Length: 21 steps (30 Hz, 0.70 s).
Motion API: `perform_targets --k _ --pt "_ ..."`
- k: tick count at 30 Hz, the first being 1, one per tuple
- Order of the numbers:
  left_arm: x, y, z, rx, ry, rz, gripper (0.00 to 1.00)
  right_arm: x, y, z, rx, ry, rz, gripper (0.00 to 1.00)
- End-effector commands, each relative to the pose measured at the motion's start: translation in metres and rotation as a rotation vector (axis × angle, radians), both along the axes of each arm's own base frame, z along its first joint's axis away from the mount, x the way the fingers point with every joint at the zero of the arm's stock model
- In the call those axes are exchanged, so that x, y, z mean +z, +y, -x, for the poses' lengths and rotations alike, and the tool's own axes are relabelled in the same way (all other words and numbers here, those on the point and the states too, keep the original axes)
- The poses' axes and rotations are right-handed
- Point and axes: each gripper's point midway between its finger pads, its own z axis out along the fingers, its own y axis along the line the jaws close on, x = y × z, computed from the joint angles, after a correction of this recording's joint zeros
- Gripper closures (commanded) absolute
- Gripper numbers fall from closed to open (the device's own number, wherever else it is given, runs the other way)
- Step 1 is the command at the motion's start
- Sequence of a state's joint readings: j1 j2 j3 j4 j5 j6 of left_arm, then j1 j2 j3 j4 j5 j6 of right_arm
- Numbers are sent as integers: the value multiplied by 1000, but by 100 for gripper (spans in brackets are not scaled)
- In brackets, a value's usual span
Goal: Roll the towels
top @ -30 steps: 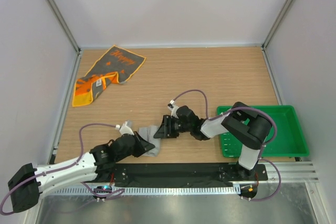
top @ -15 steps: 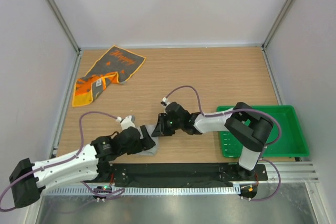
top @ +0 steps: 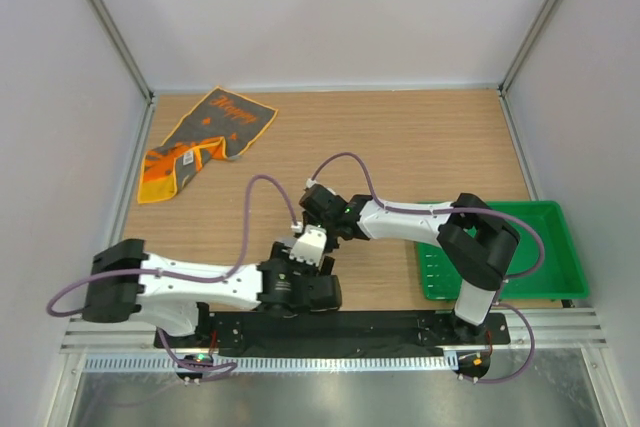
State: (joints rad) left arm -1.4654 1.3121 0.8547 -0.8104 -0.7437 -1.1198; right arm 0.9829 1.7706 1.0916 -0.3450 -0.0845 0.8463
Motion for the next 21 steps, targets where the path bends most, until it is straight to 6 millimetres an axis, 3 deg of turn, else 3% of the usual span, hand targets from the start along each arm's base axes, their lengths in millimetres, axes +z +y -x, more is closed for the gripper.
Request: perform_targets --k 1,3,10,15,18,21 --pt "6 0 -13 16 -162 -122 16 -11 -28 15 -4 49 133 97" --pt "0 -11 -11 -4 -172 -133 26 -9 -27 17 -3 59 120 97" --pt "-17 -29 -13 -26 -199 -203 39 -1 -28 21 14 61 112 96" --pt "-36 -29 -11 -31 -185 -248 51 2 -25 23 23 75 96 95" --pt "-48 -28 -7 -34 -166 -260 54 4 -25 25 27 81 90 93" --pt "-59 -23 -5 -28 -148 -267 51 6 -26 27 28 86 83 90"
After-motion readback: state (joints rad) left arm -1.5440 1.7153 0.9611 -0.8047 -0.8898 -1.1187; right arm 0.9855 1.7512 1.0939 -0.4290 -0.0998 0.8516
